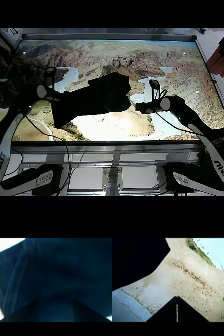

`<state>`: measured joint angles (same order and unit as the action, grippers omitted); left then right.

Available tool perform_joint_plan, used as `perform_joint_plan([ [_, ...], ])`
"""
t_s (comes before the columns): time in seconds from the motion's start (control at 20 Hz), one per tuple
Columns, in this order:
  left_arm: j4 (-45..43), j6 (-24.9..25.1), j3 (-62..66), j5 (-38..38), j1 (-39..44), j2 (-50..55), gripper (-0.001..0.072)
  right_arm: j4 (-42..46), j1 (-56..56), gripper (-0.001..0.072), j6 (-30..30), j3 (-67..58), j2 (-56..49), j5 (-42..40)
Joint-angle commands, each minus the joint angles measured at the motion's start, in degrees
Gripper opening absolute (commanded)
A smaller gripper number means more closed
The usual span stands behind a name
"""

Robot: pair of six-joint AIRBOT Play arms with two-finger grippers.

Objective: Fold the clothes and pants, and hang the long-sleeved shirts on hangers.

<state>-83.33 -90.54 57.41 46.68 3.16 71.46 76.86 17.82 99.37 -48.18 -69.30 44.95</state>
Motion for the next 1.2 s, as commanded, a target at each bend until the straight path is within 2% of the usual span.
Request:
perform_joint_plan([
  [0.0,22.67,2.23,0.04,-7.98,-10.40,4.09,0.0442,-0.09,0.07,0.0032,-0.02,-0.02,-0.04,0.13],
  [0.1,35.65,9.64,0.04,-7.48,-15.43,6.99,0.0442,-0.04,0.07,0.0032,-0.02,-0.02,-0.04,0.11],
  [0.2,43.01,13.73,0.04,-7.23,-16.87,9.44,0.0452,-0.07,0.07,0.0033,-0.02,-0.02,-0.04,0.11],
  [0.25,43.54,13.70,0.07,-7.28,-16.85,10.67,0.0518,-0.07,0.07,0.0033,-0.02,-0.02,-0.04,0.09],
  [0.6,44.52,13.64,0.07,-6.62,-14.78,17.07,0.0540,-0.09,0.07,0.0033,0.00,-0.02,-0.04,0.02],
  [0.75,45.11,13.64,0.07,-8.70,-14.60,17.75,0.0534,-0.11,0.07,0.0033,0.00,-0.02,-0.04,0.02],
  [0.8,45.94,13.66,0.07,-9.88,-14.51,17.97,0.0467,-0.11,0.07,0.0032,0.00,-0.02,-0.04,-0.02],
  [0.85,47.19,13.66,0.07,-11.23,-14.32,18.25,0.0365,-0.11,0.07,0.0033,0.00,-0.02,-0.04,-0.24],
  [0.9,48.54,13.68,0.07,-12.70,-13.81,18.58,0.0242,-0.11,0.07,0.0033,-0.02,-0.02,-0.04,-1.05],
  [0.95,49.31,13.75,0.07,-14.01,-13.31,18.75,0.0077,-0.09,0.07,0.0033,-0.02,-0.02,-0.04,-2.10],
  [1.0,49.59,14.21,0.07,-14.99,-12.74,18.73,0.0028,-0.09,0.07,0.0033,-0.02,-0.02,-0.04,-3.41],
  [1.15,49.40,14.86,0.68,-15.15,-13.55,16.52,0.0027,-0.09,0.02,0.0033,-0.57,-0.46,-0.04,-5.62],
])
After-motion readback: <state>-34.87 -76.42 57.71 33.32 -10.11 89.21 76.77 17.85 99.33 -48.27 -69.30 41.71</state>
